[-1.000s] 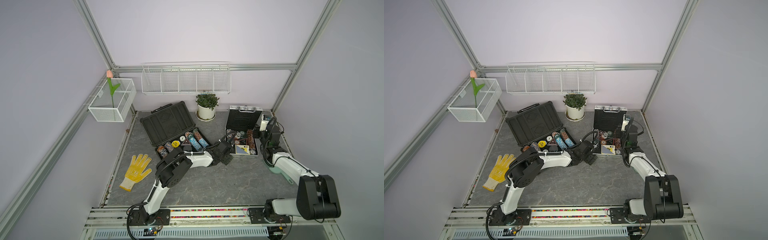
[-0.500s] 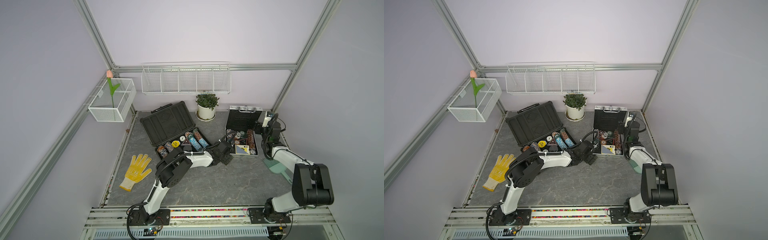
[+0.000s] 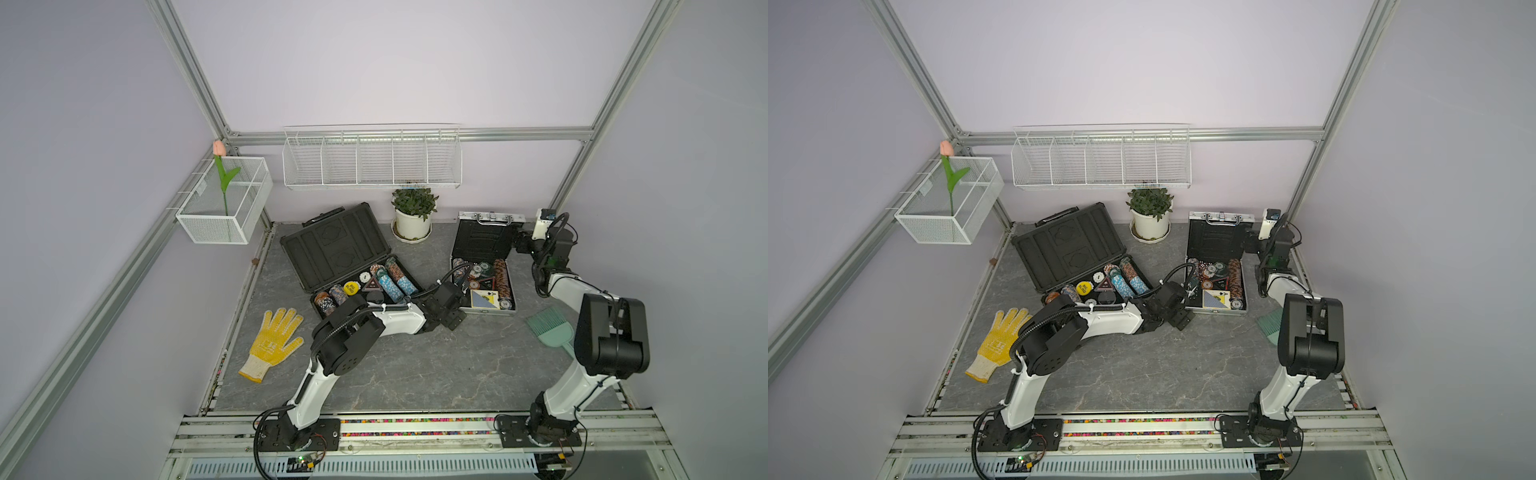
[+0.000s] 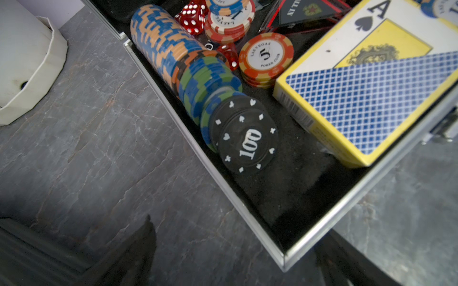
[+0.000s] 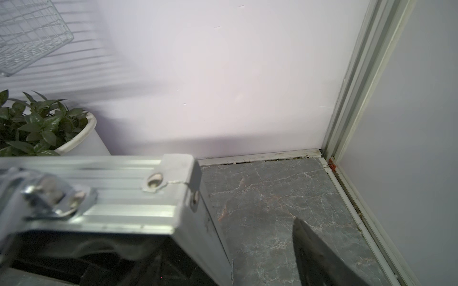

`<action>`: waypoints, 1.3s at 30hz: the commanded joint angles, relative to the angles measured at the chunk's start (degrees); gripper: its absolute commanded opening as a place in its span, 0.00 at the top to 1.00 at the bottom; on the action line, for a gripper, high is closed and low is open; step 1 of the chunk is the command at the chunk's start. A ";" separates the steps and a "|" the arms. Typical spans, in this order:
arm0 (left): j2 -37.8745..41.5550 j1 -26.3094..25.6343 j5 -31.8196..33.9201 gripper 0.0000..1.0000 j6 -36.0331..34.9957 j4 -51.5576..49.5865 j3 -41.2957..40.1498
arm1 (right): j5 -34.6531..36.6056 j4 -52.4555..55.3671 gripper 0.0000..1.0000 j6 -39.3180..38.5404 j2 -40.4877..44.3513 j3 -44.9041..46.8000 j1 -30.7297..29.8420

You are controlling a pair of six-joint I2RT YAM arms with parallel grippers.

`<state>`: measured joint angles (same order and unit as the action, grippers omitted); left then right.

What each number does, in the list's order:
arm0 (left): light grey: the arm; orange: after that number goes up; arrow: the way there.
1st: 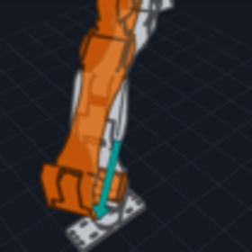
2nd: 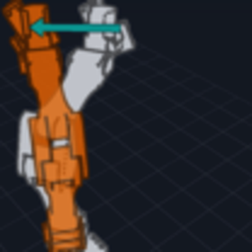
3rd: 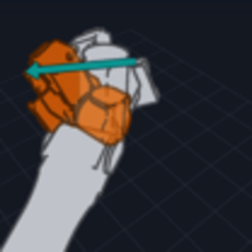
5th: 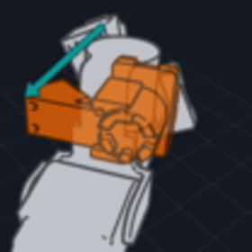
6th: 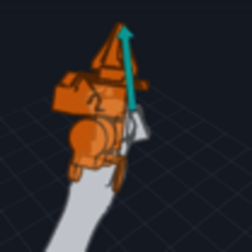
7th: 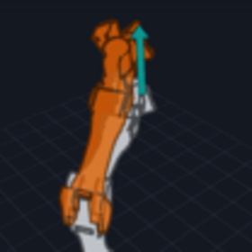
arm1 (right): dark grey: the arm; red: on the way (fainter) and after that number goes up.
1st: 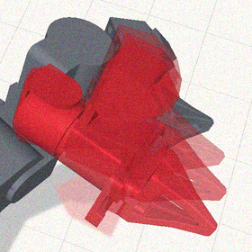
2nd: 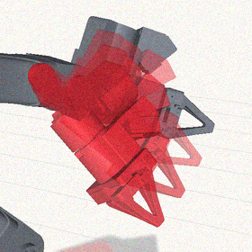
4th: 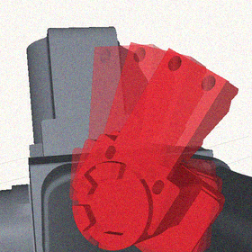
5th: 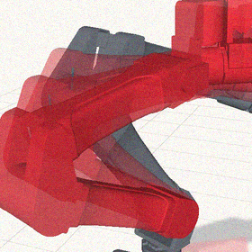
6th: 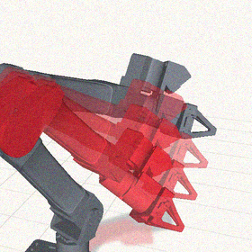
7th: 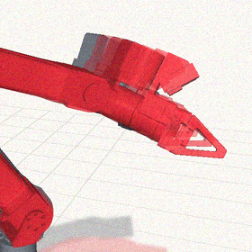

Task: Close the poker set cases
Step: Move the poker set case to the center of the board, then close the lid of the poker set case.

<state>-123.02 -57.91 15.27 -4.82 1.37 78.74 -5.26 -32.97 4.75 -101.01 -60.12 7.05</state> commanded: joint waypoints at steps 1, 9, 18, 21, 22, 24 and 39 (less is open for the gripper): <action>0.76 2.01 2.93 0.00 -0.22 3.11 -0.51 | -2.93 -4.31 0.26 1.29 -1.57 -1.05 0.30; 0.93 2.01 2.73 0.00 -0.13 3.47 -0.60 | -3.31 -6.67 0.43 2.00 -4.14 -2.81 0.26; 1.04 2.10 2.64 0.00 0.24 3.40 -0.52 | -4.06 -6.09 0.63 1.83 -3.42 -2.00 0.07; 1.14 2.18 2.62 0.00 0.68 3.38 -0.44 | -3.71 -5.25 0.67 1.22 -2.33 -1.00 -0.46; 1.16 2.18 2.49 0.00 0.78 3.43 -0.44 | -3.46 -4.63 0.68 0.84 -1.82 -0.52 -0.77; 1.17 2.21 2.47 0.00 1.10 3.38 -0.51 | -2.70 -4.25 0.70 0.20 -0.53 1.16 -1.39; 1.69 2.58 2.90 0.00 2.02 3.33 -0.96 | 3.47 -5.47 0.61 1.19 11.41 18.87 -3.81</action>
<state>-123.00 -57.74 14.74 -3.64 1.85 78.43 -3.46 -37.82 5.23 -92.62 -43.75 3.95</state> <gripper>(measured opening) 0.999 0.338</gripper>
